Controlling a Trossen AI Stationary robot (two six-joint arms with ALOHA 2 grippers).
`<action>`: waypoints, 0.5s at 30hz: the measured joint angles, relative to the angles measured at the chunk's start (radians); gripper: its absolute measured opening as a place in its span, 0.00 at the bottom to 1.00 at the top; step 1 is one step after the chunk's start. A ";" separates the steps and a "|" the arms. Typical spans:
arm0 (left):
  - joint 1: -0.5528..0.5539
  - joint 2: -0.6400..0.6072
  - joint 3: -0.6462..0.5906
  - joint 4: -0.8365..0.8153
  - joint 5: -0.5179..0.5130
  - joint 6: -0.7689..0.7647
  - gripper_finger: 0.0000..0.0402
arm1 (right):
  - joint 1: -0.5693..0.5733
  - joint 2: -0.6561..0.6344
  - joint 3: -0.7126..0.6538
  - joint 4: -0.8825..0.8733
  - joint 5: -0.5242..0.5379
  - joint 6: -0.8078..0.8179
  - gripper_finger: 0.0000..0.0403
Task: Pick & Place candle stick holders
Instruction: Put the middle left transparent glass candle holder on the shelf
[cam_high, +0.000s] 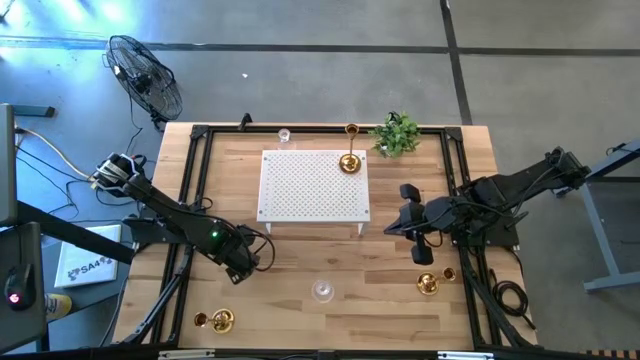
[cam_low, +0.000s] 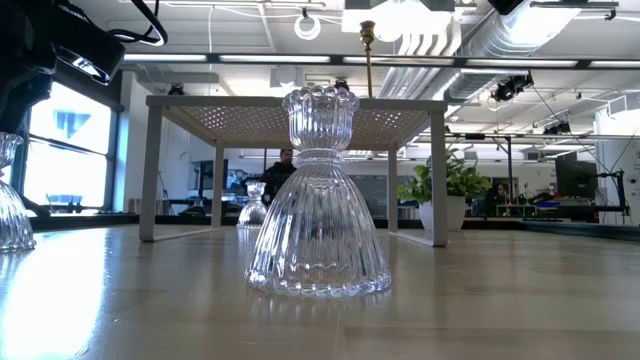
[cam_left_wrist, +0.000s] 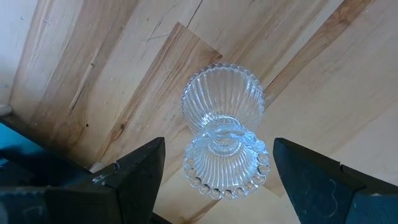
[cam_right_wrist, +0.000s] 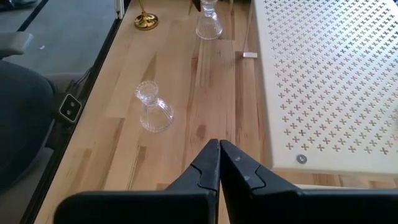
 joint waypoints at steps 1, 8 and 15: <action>0.000 0.000 0.000 0.000 0.000 0.000 0.73 | 0.000 0.000 0.000 0.000 0.000 0.000 0.00; 0.000 0.000 0.000 0.000 0.000 0.000 0.73 | 0.000 0.000 0.000 0.032 0.028 -0.001 0.00; 0.000 0.000 0.000 0.003 0.000 0.000 0.73 | 0.000 0.000 0.000 0.046 0.025 0.001 0.00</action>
